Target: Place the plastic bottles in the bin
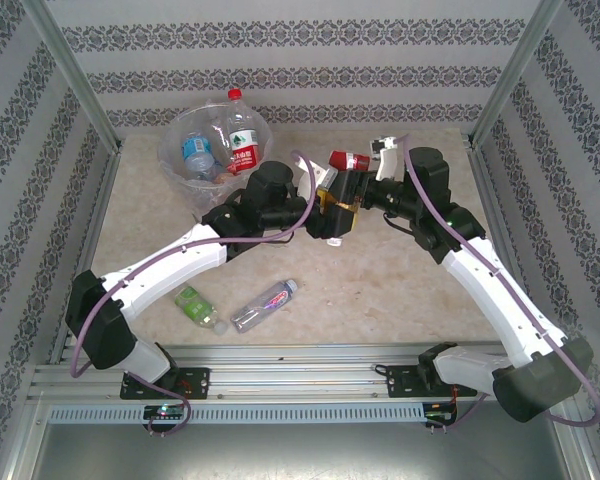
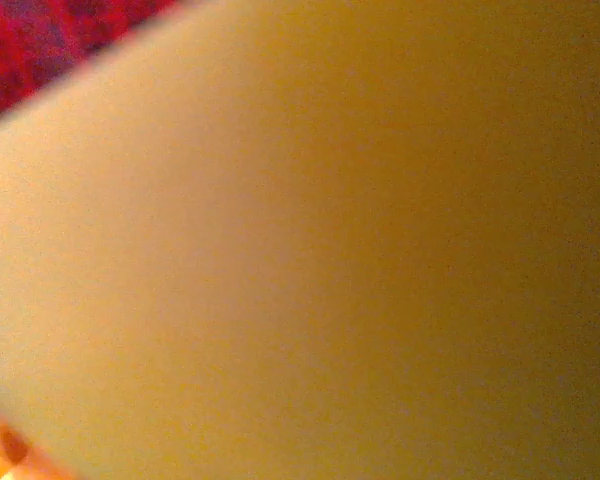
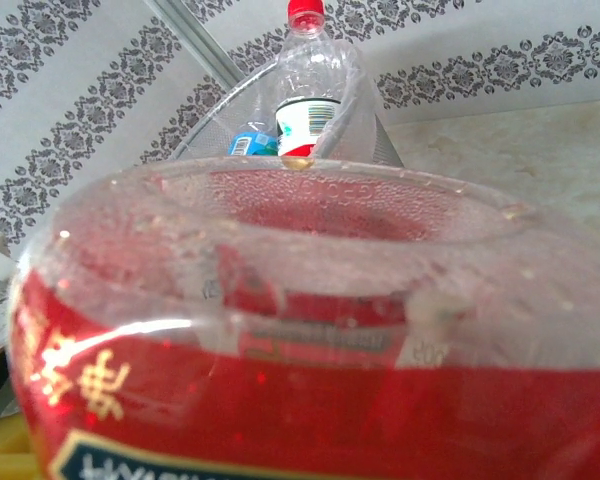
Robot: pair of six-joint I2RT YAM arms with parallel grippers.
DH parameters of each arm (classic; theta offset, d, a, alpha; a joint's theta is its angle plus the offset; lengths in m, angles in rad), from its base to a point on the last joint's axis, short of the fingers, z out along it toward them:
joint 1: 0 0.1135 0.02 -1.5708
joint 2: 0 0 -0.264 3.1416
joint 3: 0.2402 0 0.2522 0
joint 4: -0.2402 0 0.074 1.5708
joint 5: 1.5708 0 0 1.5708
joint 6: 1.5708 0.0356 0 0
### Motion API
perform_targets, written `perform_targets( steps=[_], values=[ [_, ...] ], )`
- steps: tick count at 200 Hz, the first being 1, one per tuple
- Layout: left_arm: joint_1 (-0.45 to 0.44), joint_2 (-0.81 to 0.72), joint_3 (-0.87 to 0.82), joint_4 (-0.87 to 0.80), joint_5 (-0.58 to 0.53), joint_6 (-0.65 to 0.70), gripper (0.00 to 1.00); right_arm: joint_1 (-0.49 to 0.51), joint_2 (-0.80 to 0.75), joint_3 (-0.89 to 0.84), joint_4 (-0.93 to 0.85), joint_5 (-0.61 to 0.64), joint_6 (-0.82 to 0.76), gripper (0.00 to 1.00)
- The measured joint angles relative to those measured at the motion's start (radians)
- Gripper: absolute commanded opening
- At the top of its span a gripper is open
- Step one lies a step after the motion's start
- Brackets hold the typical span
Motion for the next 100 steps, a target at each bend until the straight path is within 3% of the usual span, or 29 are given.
perform_targets(
  steps=[42,100],
  values=[
    [0.000,0.000,0.001,0.002,-0.031,0.007,0.60,-0.002,-0.004,0.000,-0.034,0.005,0.026,0.87],
    [0.003,-0.016,-0.004,0.006,-0.055,0.008,0.57,-0.076,-0.054,-0.031,0.017,-0.113,0.123,0.93]
  ],
)
